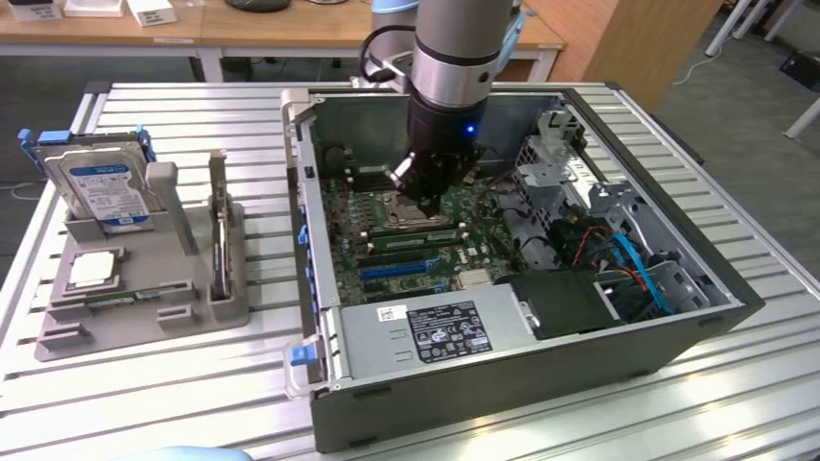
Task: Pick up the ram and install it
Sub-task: 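Press down the ram until it locks into place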
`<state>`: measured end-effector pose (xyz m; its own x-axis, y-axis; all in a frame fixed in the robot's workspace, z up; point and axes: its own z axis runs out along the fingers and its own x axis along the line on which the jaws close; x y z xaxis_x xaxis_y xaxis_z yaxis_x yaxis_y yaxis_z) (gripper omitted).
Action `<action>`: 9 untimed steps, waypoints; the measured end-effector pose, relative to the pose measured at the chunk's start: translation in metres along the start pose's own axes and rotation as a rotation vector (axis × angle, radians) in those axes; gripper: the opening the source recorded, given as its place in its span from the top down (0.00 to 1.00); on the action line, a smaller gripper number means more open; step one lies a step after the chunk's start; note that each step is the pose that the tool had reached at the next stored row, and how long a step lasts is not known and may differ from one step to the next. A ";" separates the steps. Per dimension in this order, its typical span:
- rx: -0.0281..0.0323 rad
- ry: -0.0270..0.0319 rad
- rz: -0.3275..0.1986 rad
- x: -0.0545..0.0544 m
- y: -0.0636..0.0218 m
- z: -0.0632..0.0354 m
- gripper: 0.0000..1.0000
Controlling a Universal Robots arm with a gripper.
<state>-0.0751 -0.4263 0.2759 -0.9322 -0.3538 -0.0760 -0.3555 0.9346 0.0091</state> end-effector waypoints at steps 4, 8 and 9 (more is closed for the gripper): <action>0.0046 -0.0005 0.060 0.000 0.0000 0.0000 0.90; 0.0091 -0.0011 0.120 0.000 0.0000 0.0000 0.90; 0.0103 -0.0012 0.135 0.000 0.0000 0.0000 0.90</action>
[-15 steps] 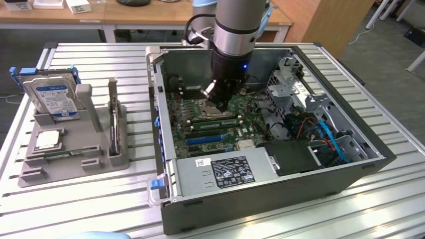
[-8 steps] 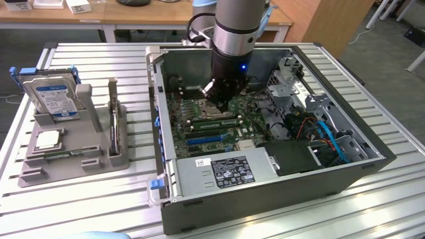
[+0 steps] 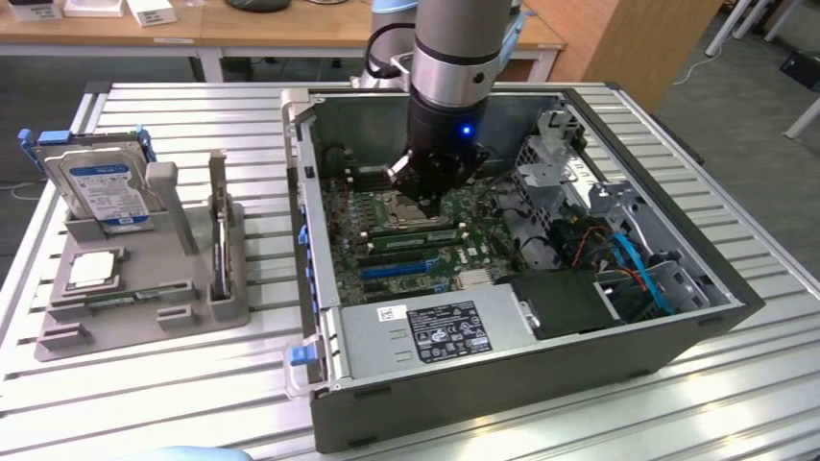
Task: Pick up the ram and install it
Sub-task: 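Press down the ram until it locks into place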
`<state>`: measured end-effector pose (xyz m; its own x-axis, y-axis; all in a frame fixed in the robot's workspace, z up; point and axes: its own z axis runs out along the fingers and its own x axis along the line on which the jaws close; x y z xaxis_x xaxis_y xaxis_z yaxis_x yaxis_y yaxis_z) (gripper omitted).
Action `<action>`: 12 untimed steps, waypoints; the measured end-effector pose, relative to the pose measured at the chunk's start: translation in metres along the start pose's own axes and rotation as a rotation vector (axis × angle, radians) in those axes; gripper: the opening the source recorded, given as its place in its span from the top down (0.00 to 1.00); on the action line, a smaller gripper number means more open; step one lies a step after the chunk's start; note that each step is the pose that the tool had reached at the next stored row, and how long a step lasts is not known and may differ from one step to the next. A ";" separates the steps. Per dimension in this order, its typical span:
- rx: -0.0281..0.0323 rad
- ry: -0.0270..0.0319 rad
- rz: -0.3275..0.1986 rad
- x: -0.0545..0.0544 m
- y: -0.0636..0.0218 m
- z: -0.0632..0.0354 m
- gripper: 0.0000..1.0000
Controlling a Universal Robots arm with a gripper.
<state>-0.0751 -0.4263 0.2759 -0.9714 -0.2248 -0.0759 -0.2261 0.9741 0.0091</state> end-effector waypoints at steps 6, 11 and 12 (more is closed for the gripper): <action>0.0068 -0.0008 0.090 0.000 0.0000 0.0000 0.90; 0.0124 -0.0015 0.163 0.000 0.0000 0.0000 0.90; 0.0135 -0.0016 0.177 0.000 0.0000 0.0000 0.90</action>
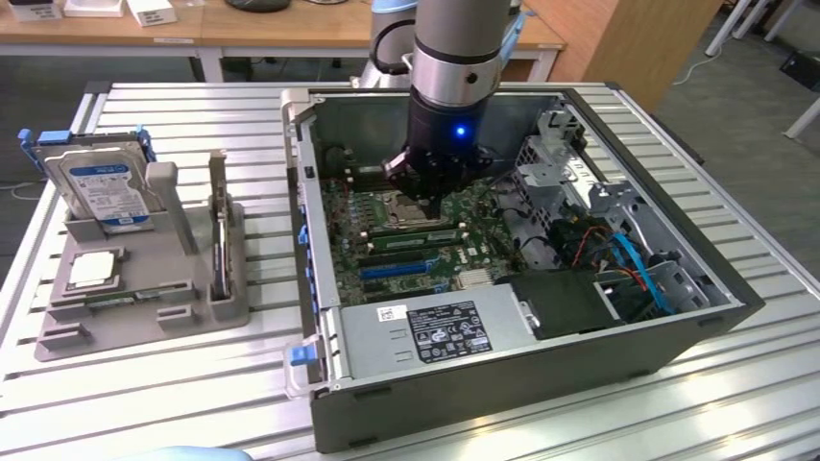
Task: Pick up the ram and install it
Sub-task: 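Press down the ram until it locks into place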
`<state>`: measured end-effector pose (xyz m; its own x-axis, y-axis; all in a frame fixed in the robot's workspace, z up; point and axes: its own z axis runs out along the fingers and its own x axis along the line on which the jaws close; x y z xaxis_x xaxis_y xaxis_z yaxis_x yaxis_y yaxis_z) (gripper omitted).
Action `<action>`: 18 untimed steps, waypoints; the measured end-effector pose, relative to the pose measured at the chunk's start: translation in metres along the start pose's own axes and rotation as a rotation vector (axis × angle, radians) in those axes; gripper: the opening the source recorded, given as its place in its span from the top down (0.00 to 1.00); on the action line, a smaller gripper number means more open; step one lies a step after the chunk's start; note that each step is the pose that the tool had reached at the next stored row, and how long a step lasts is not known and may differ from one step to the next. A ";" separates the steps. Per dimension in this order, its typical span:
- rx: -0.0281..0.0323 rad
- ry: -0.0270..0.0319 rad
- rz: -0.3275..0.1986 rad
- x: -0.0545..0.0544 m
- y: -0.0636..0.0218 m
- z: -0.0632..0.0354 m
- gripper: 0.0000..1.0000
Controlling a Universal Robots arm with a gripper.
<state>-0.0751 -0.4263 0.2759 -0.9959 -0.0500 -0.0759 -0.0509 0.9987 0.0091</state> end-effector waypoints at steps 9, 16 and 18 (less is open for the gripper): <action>0.0027 0.0075 0.041 0.000 0.0000 0.0000 0.90; 0.0078 0.0109 0.111 0.000 0.0000 0.0000 0.90; 0.0082 0.0125 0.118 0.000 0.0000 0.0000 0.90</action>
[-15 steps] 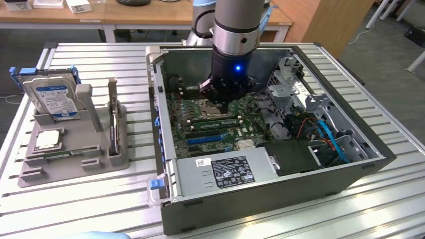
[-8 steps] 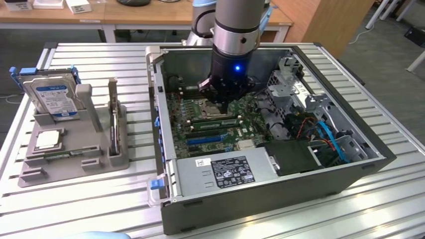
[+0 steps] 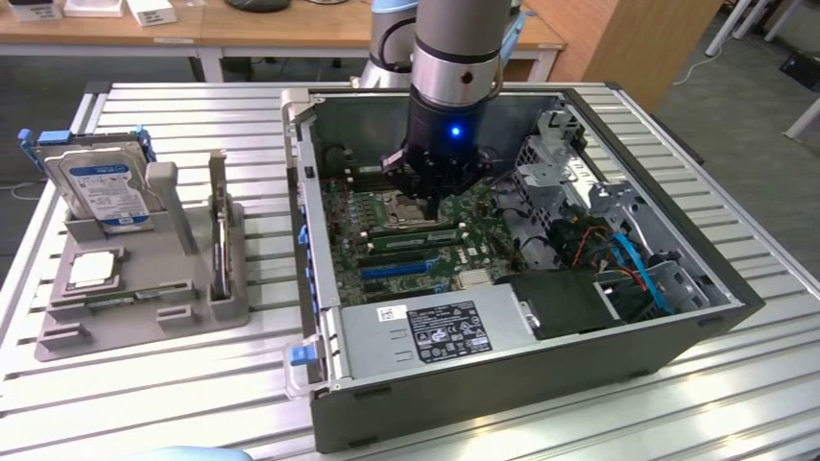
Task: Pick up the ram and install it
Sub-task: 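Press down the ram until it locks into place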
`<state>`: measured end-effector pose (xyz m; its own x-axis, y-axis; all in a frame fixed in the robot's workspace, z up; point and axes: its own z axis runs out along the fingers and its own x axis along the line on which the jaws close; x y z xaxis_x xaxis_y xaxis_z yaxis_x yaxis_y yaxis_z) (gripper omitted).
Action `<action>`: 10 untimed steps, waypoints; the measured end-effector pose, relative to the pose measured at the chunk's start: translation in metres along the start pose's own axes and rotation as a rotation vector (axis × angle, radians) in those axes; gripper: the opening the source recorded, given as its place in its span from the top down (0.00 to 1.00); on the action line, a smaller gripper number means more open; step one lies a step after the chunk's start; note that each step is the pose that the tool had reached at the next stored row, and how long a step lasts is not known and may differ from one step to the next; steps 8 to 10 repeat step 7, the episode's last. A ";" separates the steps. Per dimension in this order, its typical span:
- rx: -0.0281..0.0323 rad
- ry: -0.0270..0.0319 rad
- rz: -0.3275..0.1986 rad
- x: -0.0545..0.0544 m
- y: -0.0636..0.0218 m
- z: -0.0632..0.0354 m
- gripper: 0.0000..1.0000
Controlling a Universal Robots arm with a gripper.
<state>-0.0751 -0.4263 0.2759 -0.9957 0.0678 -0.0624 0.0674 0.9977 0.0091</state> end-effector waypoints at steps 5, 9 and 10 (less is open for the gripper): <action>0.0003 0.0021 0.002 0.000 0.0000 0.0000 0.90; 0.0003 0.0020 0.002 0.000 0.0000 0.0000 0.90; 0.0003 0.0020 0.002 0.000 0.0000 0.0000 0.90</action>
